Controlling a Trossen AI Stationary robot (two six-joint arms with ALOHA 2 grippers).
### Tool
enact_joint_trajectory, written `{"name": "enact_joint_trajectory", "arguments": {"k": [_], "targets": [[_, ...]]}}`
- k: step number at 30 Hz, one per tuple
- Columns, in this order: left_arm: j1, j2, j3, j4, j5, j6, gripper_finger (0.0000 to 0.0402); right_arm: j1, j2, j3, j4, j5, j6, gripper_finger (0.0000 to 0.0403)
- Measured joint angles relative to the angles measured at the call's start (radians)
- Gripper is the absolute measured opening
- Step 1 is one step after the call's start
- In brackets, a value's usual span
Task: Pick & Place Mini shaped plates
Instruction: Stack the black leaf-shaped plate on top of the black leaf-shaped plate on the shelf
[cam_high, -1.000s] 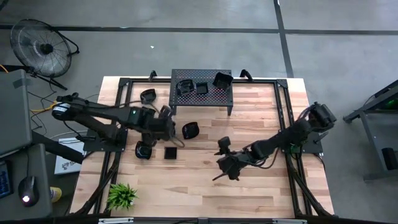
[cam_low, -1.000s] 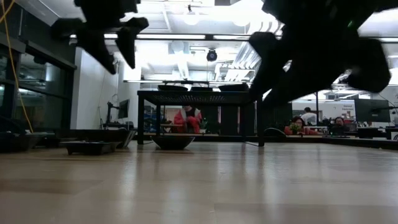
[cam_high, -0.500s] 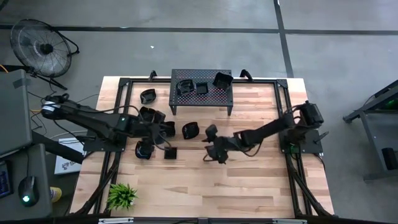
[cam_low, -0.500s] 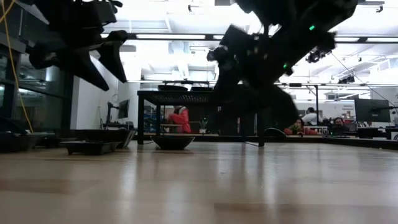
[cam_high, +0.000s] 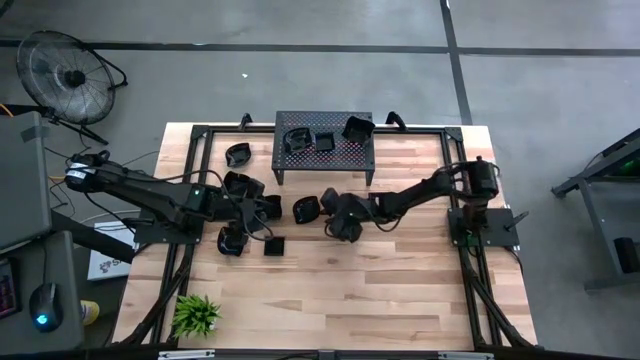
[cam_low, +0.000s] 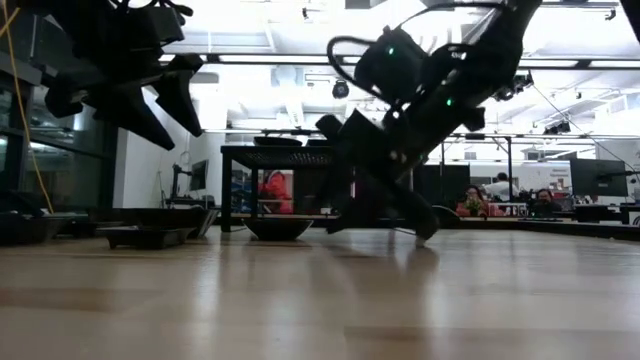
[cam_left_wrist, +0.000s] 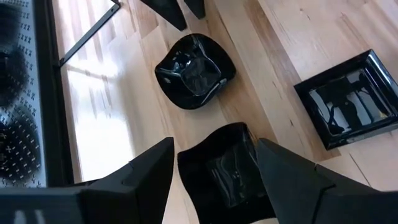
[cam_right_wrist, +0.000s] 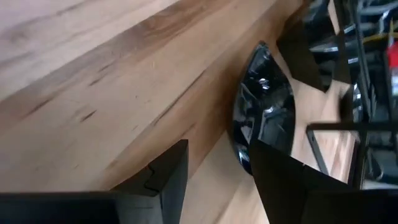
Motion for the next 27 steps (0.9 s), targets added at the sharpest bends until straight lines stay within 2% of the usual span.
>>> {"name": "enact_joint_trajectory", "arguments": {"k": [5, 13, 24, 27], "targets": [[0.0, 0.002, 0.0, 0.006, 0.0, 0.0, 0.0223, -0.012, 0.052, 0.003, 0.082, -0.016, -0.064, 0.0165], [0.0, 0.002, 0.0, 0.019, 0.0, 0.0, 0.0223, -0.036, 0.06, 0.003, 0.135, -0.012, -0.061, 0.0163], [0.0, 0.002, 0.0, 0.022, 0.0, 0.0, 0.0223, -0.068, 0.06, 0.002, 0.124, -0.02, -0.057, 0.013], [0.0, 0.002, 0.0, 0.022, 0.0, 0.0, 0.0223, -0.07, 0.065, 0.002, 0.123, -0.055, -0.057, 0.0127]]}}
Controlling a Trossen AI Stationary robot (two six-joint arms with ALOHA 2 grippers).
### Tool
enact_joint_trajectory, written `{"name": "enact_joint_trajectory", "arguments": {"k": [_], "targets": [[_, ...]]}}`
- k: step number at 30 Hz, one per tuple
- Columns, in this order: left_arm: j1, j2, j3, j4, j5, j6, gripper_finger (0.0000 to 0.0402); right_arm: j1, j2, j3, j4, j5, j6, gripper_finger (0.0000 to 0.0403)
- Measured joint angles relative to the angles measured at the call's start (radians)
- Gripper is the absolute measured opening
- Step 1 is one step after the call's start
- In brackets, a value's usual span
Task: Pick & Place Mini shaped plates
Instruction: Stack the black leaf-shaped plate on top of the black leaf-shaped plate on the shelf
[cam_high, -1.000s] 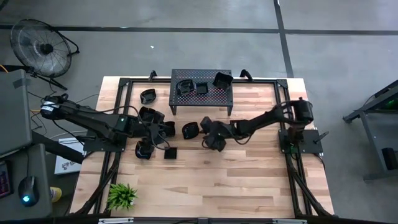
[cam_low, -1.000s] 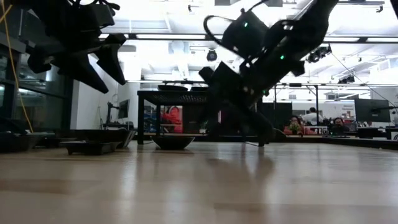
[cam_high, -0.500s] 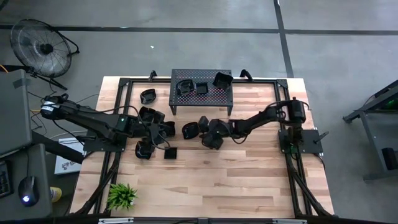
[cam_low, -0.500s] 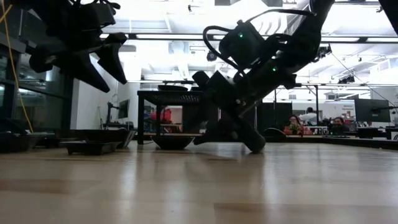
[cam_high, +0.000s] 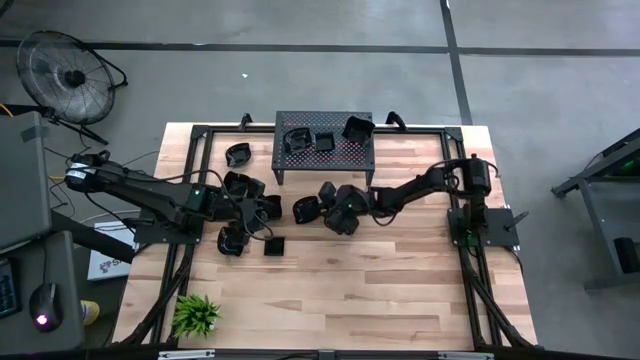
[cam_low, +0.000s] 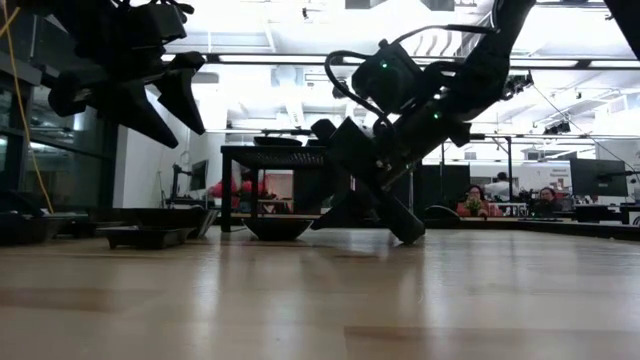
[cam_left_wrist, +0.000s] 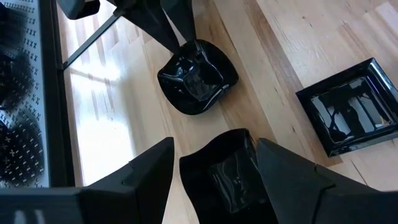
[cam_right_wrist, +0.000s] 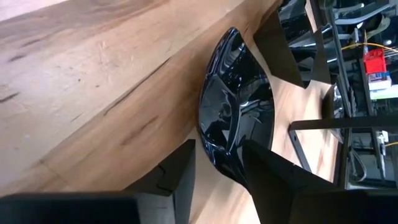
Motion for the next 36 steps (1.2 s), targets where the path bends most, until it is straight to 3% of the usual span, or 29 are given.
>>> {"name": "enact_joint_trajectory", "arguments": {"k": [15, 36], "targets": [[0.0, 0.0, 0.0, 0.0, 0.0, 0.012, 0.0223, -0.005, 0.028, 0.001, -0.013, -0.011, 0.01, 0.0109], [0.0, 0.0, 0.0, 0.0, -0.001, 0.015, 0.0223, -0.005, 0.028, 0.0, -0.037, -0.036, 0.037, 0.0004]]}}
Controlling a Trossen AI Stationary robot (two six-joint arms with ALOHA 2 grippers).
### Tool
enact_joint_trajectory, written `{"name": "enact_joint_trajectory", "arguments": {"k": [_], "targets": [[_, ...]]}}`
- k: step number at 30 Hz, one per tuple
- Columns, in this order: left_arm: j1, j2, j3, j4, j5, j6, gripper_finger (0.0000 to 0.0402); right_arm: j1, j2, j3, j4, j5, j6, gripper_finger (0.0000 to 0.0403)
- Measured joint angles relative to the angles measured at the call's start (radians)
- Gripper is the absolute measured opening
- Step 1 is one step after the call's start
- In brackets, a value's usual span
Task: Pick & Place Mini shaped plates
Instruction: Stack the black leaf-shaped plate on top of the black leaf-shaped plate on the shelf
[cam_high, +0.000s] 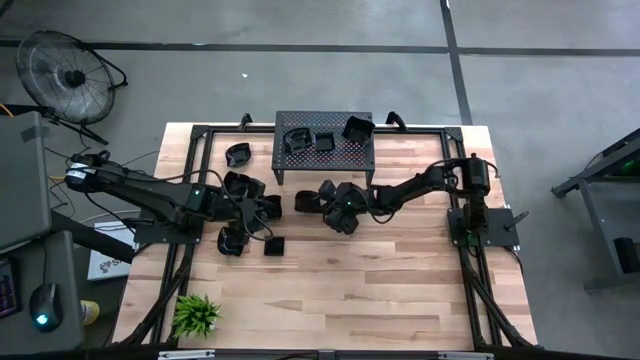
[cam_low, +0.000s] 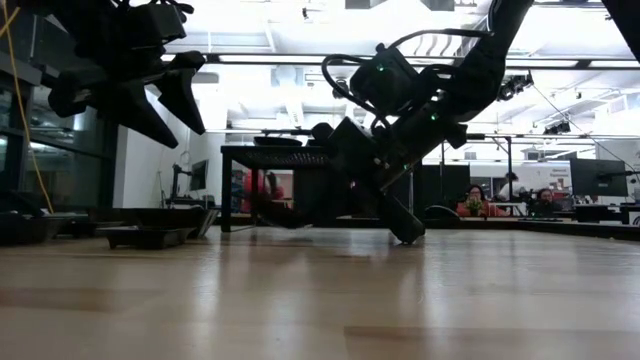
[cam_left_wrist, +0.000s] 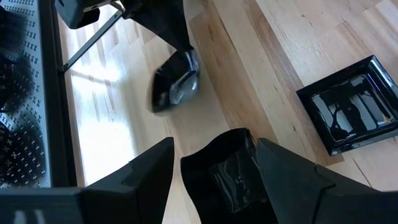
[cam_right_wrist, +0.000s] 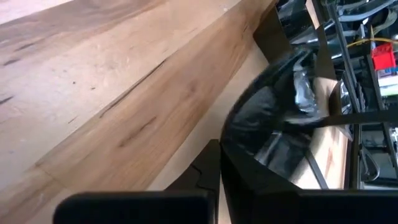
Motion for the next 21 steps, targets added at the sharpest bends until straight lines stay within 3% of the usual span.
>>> {"name": "enact_joint_trajectory", "arguments": {"k": [10, 21], "targets": [[0.0, 0.0, 0.0, 0.0, -0.001, -0.004, 0.0223, 0.009, -0.007, -0.003, -0.008, -0.006, 0.172, 0.0001], [0.0, 0.0, 0.0, 0.002, 0.001, -0.008, 0.0223, 0.126, -0.087, -0.007, -0.071, 0.108, 0.195, 0.0001]]}}
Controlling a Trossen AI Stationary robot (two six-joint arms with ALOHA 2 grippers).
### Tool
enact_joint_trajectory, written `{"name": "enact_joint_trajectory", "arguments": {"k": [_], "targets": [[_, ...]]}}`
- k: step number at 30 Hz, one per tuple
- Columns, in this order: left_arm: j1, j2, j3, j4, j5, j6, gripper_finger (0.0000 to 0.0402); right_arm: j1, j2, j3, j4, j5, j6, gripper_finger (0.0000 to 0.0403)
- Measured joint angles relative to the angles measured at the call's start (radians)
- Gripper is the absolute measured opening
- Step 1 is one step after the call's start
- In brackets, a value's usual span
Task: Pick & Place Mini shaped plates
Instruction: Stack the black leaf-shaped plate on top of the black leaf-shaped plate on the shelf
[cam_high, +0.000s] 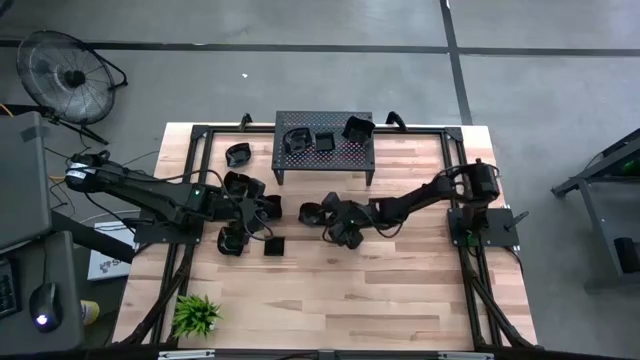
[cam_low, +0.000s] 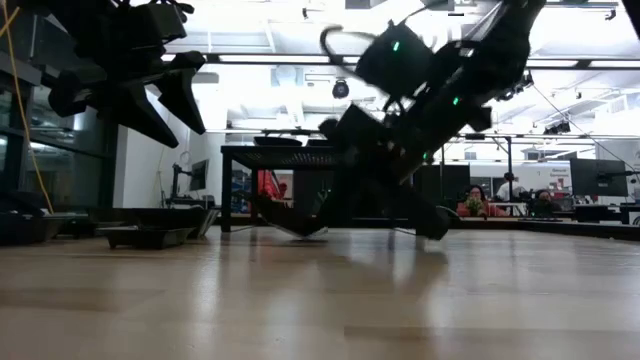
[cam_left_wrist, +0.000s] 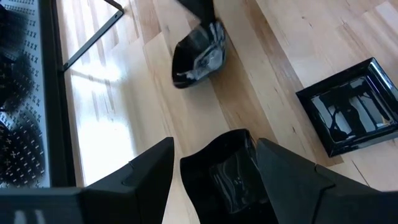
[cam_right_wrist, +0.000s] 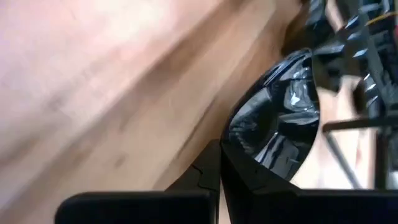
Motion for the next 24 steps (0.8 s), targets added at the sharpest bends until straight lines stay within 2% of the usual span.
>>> {"name": "enact_joint_trajectory", "arguments": {"k": [11, 24], "targets": [[0.0, 0.0, 0.0, 0.01, 0.061, 0.026, 0.0223, 0.09, -0.063, 0.031, -0.126, 0.07, 0.111, 0.0], [0.0, 0.0, 0.0, 0.09, 0.074, 0.137, 0.0223, 0.134, -0.063, 0.305, -0.562, 0.095, 0.14, 0.0]]}}
